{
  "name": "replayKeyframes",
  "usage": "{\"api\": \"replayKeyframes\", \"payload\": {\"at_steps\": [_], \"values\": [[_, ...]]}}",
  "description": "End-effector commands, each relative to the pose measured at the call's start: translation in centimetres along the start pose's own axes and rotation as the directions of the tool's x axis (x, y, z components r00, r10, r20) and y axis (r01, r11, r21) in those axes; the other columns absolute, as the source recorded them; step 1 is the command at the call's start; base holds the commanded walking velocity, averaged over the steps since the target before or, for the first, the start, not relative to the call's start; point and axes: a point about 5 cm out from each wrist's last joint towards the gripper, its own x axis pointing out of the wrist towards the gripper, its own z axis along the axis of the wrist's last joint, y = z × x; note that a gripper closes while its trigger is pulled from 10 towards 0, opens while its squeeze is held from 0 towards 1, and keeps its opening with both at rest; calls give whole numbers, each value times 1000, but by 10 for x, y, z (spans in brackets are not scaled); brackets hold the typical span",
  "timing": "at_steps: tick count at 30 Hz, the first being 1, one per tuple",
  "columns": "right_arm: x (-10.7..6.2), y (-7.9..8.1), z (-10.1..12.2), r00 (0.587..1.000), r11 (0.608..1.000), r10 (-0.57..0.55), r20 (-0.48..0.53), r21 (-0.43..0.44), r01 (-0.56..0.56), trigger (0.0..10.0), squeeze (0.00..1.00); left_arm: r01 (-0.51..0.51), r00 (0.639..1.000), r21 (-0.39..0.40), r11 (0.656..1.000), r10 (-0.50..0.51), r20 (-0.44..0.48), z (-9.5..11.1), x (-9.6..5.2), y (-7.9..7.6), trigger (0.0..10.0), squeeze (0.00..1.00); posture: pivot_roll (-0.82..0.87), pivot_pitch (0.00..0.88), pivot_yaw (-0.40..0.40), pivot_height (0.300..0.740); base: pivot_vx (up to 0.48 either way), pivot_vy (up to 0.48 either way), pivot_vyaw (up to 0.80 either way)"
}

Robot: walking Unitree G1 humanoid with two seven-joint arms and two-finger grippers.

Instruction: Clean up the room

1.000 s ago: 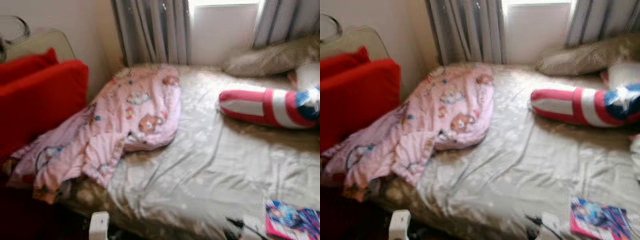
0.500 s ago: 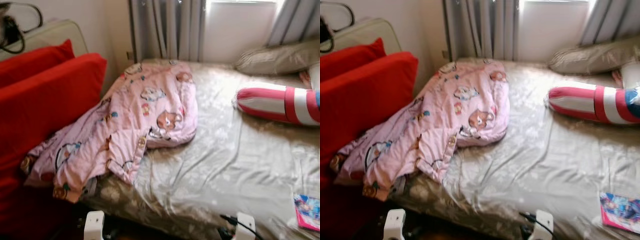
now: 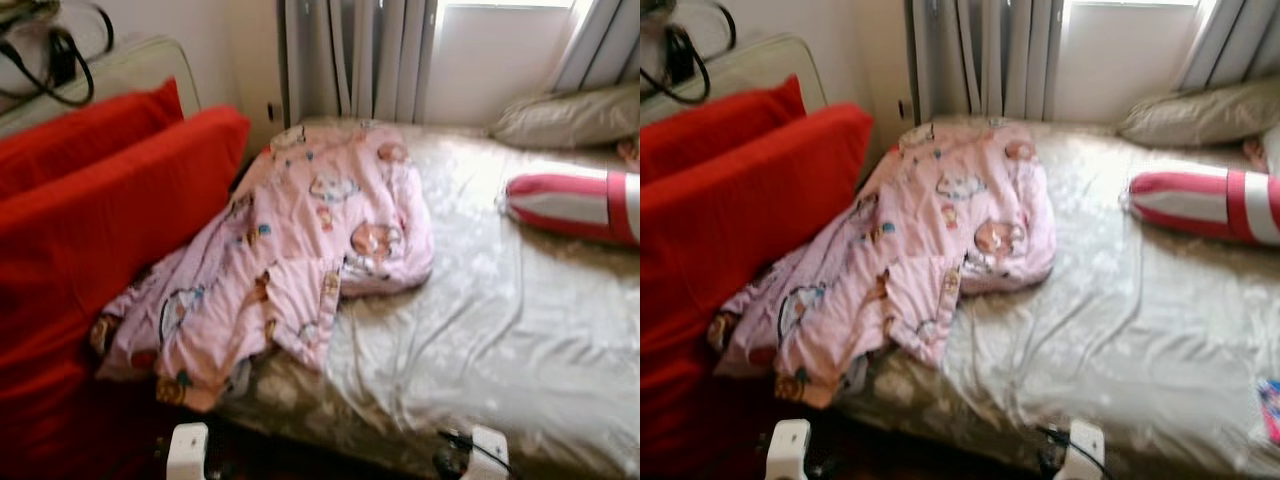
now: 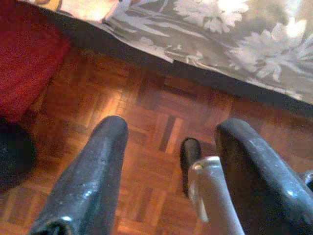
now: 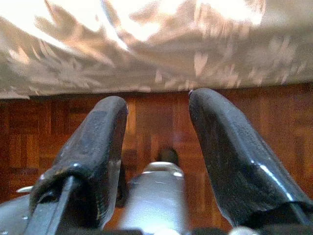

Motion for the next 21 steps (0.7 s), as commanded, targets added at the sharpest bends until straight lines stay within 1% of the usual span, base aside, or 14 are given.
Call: {"api": "replayKeyframes", "payload": {"at_steps": [1,8,15,21], "values": [[0,2,-3,1000,1000,3,-8,7,-3,10000,0,-16,1000,1,1000,16,-7,-1,-1,5,10000,0,72,7,33,740,0,480,0],[0,2,-3,1000,1000,2,-7,14,-2,10000,0,-18,1000,1,1000,18,-8,-1,-1,5,10000,0,70,0,34,740,0,455,0],[-1,0,-3,1000,1000,-2,-8,14,2,10000,0,-13,1000,13,1000,13,-3,-1,-1,4,10000,0,71,2,31,740,0,0,0],[0,1,-3,1000,1000,1,-6,14,-1,10000,0,-12,1000,5,1000,12,-5,-1,-1,4,10000,0,72,5,30,740,0,0,0]]}}
